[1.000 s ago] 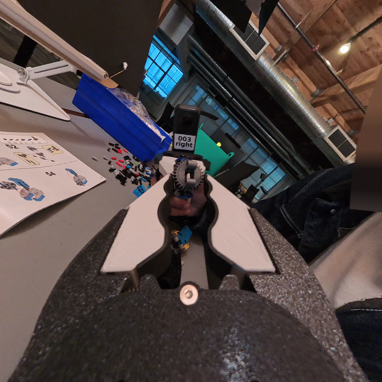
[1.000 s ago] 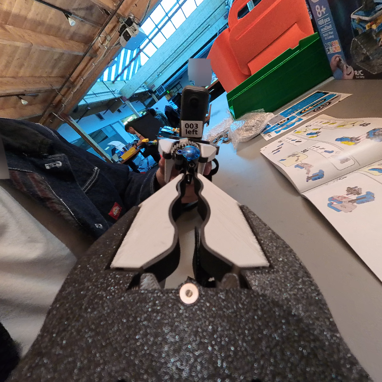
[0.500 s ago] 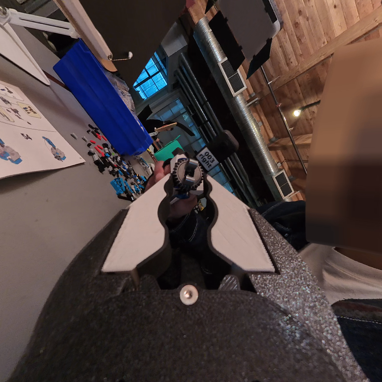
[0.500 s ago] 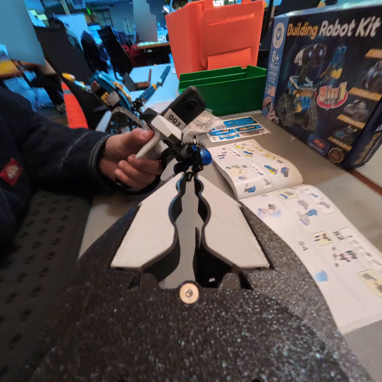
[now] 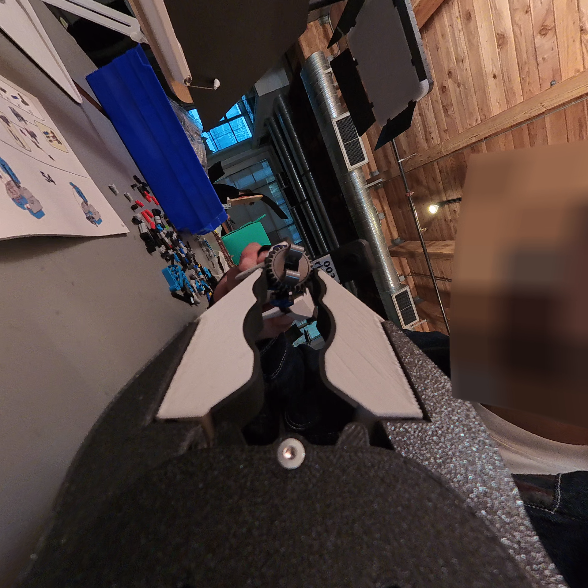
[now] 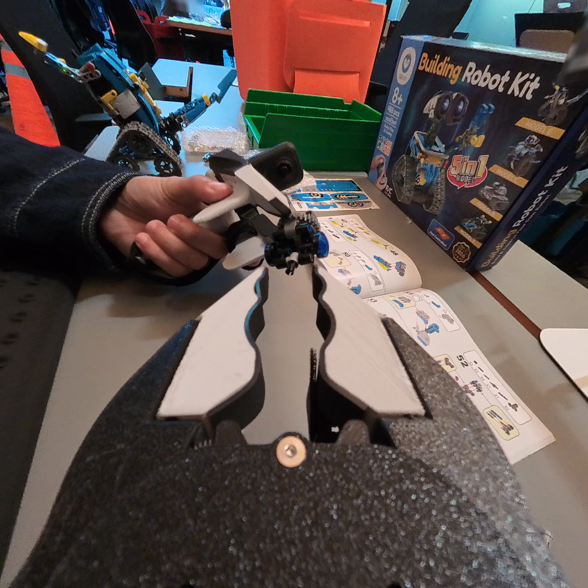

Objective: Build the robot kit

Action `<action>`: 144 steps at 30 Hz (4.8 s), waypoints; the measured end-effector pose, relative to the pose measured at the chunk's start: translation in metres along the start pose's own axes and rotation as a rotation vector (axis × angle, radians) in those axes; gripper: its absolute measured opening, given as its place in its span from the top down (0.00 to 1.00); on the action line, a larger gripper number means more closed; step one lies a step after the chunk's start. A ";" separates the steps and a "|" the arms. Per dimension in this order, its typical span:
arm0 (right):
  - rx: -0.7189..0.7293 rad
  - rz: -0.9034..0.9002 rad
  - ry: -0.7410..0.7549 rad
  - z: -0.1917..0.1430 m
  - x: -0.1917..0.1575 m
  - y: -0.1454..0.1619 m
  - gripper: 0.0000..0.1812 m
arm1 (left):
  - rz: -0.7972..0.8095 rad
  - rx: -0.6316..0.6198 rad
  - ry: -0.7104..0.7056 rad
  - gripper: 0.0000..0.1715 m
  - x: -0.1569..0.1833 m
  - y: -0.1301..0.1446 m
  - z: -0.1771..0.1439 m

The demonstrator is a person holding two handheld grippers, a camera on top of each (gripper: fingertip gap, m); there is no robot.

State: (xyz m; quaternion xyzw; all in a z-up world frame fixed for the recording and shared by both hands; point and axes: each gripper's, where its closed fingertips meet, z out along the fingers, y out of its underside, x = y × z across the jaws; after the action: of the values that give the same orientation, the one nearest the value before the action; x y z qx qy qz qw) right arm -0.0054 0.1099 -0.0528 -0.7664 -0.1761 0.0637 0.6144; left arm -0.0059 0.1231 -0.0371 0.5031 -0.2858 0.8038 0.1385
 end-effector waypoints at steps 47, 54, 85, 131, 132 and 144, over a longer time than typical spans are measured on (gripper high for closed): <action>0.232 0.733 -0.475 -0.014 -0.008 -0.027 0.98 | 0.242 -0.021 0.057 0.84 0.030 0.007 0.009; 0.210 0.702 -0.444 -0.014 -0.007 -0.024 0.98 | 0.402 -0.038 -0.029 0.84 0.031 0.009 0.011; 0.216 0.743 -0.437 -0.013 0.000 -0.019 0.97 | 0.367 -0.060 -0.073 0.84 0.020 0.010 0.011; -0.485 0.475 0.070 -0.052 -0.055 0.078 0.87 | 0.414 -0.218 -0.473 0.84 -0.040 0.018 -0.005; -0.379 0.619 0.071 -0.055 -0.043 0.066 0.87 | 0.418 -0.215 -0.442 0.84 -0.033 0.019 -0.002; 0.348 1.407 -0.372 -0.066 -0.014 -0.027 0.88 | 0.946 -0.288 -0.352 0.84 0.027 0.041 0.023</action>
State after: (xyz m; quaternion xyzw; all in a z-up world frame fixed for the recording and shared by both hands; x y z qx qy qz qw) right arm -0.0026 0.0489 -0.0131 -0.5665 0.2673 0.5973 0.5009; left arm -0.0226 0.0748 -0.0192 0.4223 -0.6083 0.6345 -0.2216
